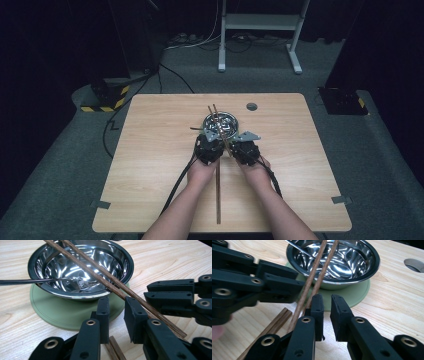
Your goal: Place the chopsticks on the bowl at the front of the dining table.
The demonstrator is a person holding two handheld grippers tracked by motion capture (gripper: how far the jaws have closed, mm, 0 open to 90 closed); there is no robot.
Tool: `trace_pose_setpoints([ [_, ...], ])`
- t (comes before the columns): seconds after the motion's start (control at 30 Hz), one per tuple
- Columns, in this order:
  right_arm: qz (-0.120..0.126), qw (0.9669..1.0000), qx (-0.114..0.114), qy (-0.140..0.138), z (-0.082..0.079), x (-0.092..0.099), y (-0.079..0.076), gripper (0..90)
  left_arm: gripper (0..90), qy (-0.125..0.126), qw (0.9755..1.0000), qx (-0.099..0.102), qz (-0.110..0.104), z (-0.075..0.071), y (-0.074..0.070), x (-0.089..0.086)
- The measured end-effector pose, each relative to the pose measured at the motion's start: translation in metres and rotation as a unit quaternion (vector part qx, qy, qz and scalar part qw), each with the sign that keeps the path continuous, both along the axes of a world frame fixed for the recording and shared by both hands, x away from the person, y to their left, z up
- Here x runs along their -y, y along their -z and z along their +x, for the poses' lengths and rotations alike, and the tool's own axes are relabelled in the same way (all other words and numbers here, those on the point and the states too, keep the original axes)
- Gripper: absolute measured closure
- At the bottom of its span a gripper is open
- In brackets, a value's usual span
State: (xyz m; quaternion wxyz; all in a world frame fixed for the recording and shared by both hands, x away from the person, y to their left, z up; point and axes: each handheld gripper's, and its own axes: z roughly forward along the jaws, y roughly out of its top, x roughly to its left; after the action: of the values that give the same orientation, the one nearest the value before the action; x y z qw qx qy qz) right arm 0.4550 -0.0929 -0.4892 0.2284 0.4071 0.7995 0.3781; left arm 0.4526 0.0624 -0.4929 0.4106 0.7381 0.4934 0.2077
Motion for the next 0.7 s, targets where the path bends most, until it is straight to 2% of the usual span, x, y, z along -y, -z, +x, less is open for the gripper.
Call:
trace_pose_setpoints([
  [0.27,0.001,1.0,-0.002,-0.007,-0.0025,-0.0031,0.0006,80.0,73.6,-0.002,1.0,0.002,0.002,-0.0009,-0.0012,-0.002],
  [0.47,0.001,1.0,0.006,0.006,-0.0005,-0.0038,0.0015,79.7,73.6,-0.001,1.0,0.002,0.006,-0.0008,-0.0012,-0.005],
  [0.57,0.002,1.0,-0.002,0.005,0.0011,-0.0043,0.0033,79.8,73.6,-0.002,1.0,0.002,0.002,-0.0004,-0.0004,-0.0038],
  [0.7,0.0,1.0,0.0,0.003,0.0006,-0.0063,0.0055,79.9,73.8,-0.001,1.0,-0.001,0.0,0.0004,0.0012,-0.0037],
])
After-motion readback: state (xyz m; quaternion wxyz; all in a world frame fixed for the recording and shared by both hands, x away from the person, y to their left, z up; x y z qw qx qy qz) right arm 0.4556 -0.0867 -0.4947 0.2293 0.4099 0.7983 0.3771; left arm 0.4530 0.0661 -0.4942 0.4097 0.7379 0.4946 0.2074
